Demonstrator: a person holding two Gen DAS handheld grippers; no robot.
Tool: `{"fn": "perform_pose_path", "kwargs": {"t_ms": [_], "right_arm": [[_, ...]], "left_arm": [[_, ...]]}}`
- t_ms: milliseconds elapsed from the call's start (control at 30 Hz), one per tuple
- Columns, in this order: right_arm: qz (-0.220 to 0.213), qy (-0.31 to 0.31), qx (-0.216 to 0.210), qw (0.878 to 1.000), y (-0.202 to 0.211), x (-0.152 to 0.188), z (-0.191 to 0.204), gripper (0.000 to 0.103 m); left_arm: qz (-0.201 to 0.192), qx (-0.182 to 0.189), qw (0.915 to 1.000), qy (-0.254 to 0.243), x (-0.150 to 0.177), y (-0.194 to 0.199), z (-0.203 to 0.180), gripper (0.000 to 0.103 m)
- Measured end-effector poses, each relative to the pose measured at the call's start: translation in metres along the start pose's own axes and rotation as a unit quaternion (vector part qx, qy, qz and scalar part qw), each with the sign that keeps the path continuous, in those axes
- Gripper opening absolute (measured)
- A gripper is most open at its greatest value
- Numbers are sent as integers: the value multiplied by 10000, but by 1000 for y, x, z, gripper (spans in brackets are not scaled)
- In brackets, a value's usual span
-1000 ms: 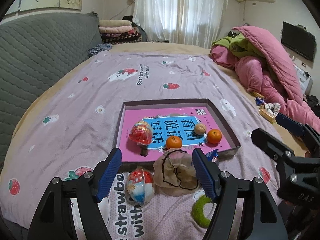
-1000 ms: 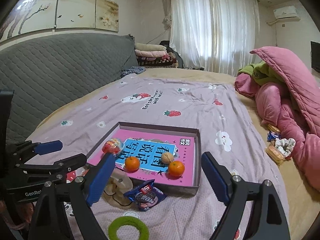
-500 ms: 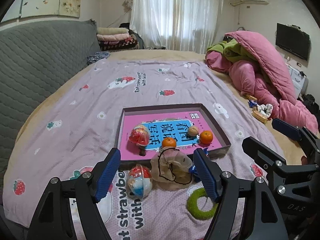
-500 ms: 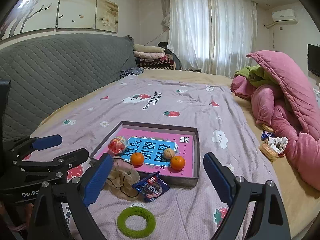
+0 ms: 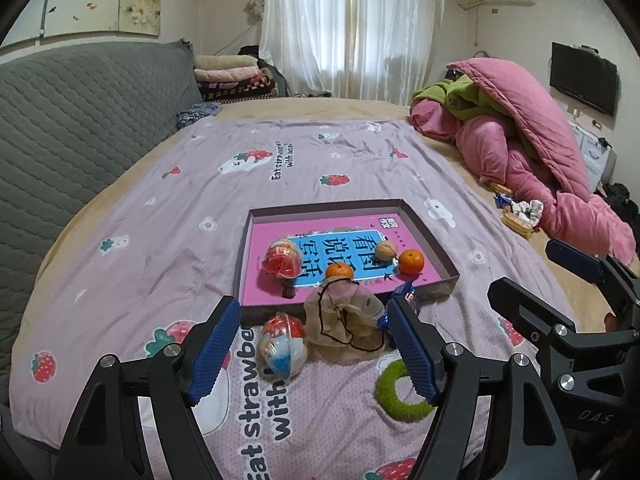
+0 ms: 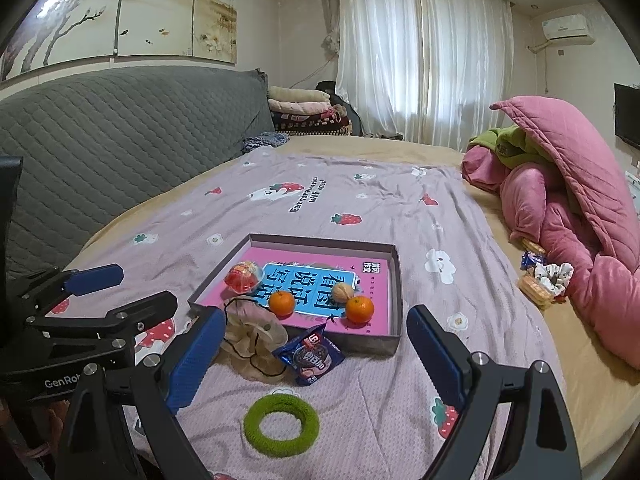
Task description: Organize objects
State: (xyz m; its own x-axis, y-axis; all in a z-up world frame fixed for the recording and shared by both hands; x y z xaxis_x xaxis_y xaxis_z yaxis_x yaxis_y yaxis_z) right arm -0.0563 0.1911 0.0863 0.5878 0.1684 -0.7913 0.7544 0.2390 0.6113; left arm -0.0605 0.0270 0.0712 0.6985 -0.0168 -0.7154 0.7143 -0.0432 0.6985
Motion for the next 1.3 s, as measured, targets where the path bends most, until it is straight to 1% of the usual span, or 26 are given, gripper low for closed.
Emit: {"fn": "perform_pose_path", "kwargs": {"t_ms": [267,567,900,1300], "right_arm": [[73,23,11,10000,2,9,2,92],[227,106,25,9997,-2,26,8,92],[547,215,66,9983,-18,50,16,92],[759,308,56,9966,-29,70,21,92]], "left_arm": [[38,-41,10000,-27,7,0,0,77],[209,-98,9997,-37,25,-7,5,77],[387,-129,9991,-68,43,-17,10,77],[585,-129,9982,-98,59,-27,8,77]]}}
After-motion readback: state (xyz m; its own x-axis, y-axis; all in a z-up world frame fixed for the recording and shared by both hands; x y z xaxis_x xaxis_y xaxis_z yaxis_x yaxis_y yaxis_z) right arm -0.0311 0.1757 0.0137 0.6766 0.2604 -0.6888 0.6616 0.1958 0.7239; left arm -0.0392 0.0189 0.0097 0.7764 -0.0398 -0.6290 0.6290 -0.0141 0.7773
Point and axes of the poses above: each gripper's, at about its wrist camera, not at the fingertips, and y roughly against the way its jaws point, z to its left, x to its underside, the point moved 4 cm from there along -y, roughly the way its jaws point, and after that the axes turned 5 degrees about z, right-handed, at the moved point
